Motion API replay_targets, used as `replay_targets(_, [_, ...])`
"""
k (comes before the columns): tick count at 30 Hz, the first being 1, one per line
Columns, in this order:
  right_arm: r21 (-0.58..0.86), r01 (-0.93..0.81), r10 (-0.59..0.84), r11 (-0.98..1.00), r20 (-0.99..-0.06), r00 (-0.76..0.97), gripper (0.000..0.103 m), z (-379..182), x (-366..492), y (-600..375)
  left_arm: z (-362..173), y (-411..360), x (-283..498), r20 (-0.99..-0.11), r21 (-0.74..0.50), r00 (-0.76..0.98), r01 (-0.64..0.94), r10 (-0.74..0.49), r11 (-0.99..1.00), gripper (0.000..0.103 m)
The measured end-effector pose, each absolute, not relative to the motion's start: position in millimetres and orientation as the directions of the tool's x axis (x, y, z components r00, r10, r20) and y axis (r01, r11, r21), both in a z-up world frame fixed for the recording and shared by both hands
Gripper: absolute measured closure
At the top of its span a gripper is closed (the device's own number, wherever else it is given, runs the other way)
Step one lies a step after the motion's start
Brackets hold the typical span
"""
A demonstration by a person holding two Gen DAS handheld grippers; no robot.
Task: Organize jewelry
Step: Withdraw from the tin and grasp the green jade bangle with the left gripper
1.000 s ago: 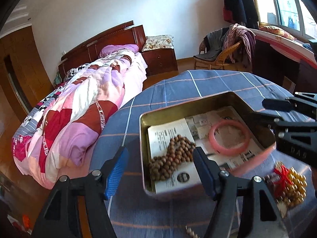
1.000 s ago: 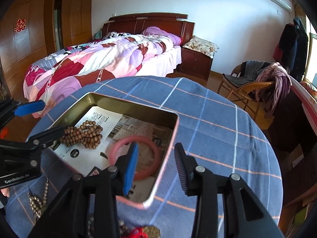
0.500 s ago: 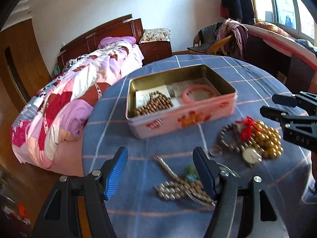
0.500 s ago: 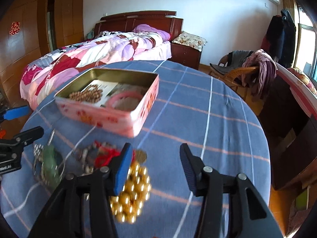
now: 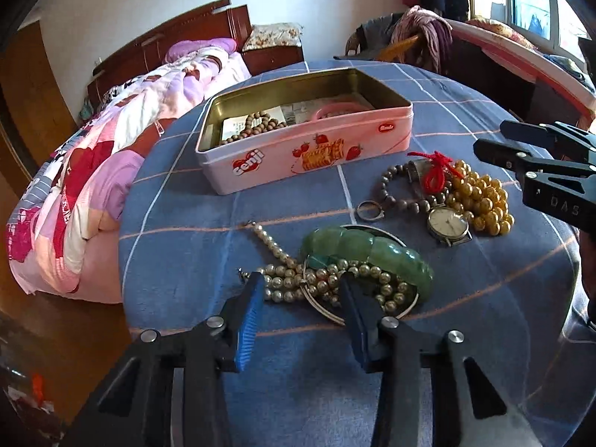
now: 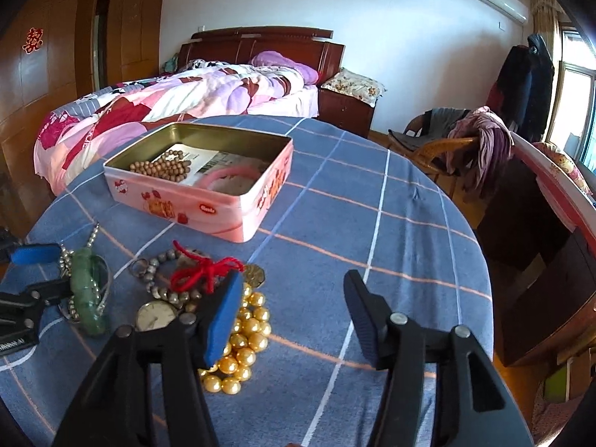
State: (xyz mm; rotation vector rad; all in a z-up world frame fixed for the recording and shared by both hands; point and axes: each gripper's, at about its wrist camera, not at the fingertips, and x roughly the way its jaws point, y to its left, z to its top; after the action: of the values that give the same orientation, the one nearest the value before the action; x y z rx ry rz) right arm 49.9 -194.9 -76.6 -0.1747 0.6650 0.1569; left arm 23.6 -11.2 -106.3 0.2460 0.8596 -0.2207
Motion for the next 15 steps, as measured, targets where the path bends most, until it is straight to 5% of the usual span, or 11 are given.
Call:
replay_targets(2, [-0.109, -0.201, 0.09, 0.974, -0.625, 0.775, 0.044, -78, 49, -195, -105, -10, 24, -0.772, 0.09, 0.622, 0.307, -0.128, 0.948, 0.085])
replay_targets(5, [-0.103, -0.199, 0.091, 0.975, -0.628, 0.773, 0.044, -80, 49, -197, -101, -9, 23, -0.764, 0.074, 0.627, 0.323, -0.155, 0.943, 0.099])
replay_targets(15, [-0.094, -0.176, 0.079, 0.98, -0.627, 0.775, 0.044, -82, 51, -206, -59, 1, 17, -0.677, 0.028, 0.702, 0.326, -0.222, 0.945, 0.103])
